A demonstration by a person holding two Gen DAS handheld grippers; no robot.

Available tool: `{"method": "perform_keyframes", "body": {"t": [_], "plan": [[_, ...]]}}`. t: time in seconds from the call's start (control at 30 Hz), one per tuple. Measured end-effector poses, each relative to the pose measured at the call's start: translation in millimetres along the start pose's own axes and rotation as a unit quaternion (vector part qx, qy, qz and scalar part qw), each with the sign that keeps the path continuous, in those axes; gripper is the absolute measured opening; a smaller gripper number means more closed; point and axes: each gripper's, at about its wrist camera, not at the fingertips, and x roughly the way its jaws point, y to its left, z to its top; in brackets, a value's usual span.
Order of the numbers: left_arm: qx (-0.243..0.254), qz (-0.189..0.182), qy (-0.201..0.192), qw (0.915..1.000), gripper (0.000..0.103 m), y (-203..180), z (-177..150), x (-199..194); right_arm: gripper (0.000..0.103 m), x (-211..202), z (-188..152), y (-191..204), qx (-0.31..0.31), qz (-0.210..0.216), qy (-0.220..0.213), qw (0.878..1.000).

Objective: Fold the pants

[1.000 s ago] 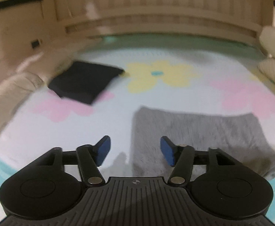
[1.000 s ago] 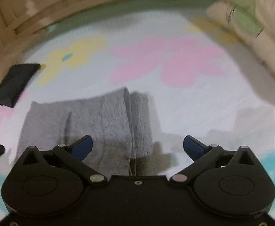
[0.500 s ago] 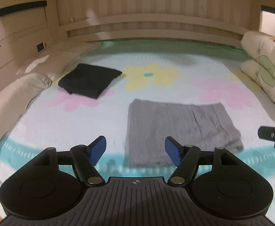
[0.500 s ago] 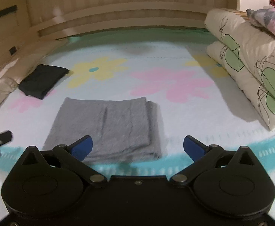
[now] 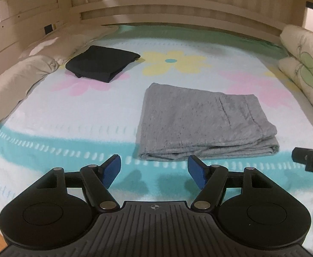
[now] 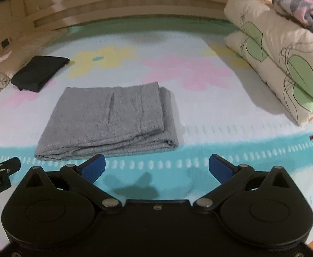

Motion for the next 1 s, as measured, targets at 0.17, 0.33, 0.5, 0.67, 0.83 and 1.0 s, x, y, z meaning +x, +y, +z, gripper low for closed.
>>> {"method": "perform_keyframes", "body": {"t": [0.17,0.33,0.5,0.67,0.83,1.0], "plan": [[0.007,0.011,0.000,0.9999,0.067,-1,-2,3,0.102,3,-1,2,0.002,-0.011,0.006,1.000],[-0.001,0.010,0.003,0.9999,0.067,2,-1,2,0.102,2,-2,9,-0.020,-0.013,0.000,1.000],[0.009,0.013,0.001,0.9999,0.067,0,-3,1,0.102,2,-6,17,-0.045,-0.021,-0.003,0.999],[0.016,0.018,-0.004,0.9997,0.067,-2,-4,-1,0.102,0,-6,15,-0.038,-0.007,-0.002,0.999],[0.017,0.020,-0.006,0.9996,0.067,-2,-4,-1,0.102,1,-6,13,-0.033,-0.008,0.002,0.999],[0.024,0.016,-0.003,0.9996,0.067,-4,-5,0,0.102,0,-7,12,-0.030,-0.004,0.001,1.000]]}}
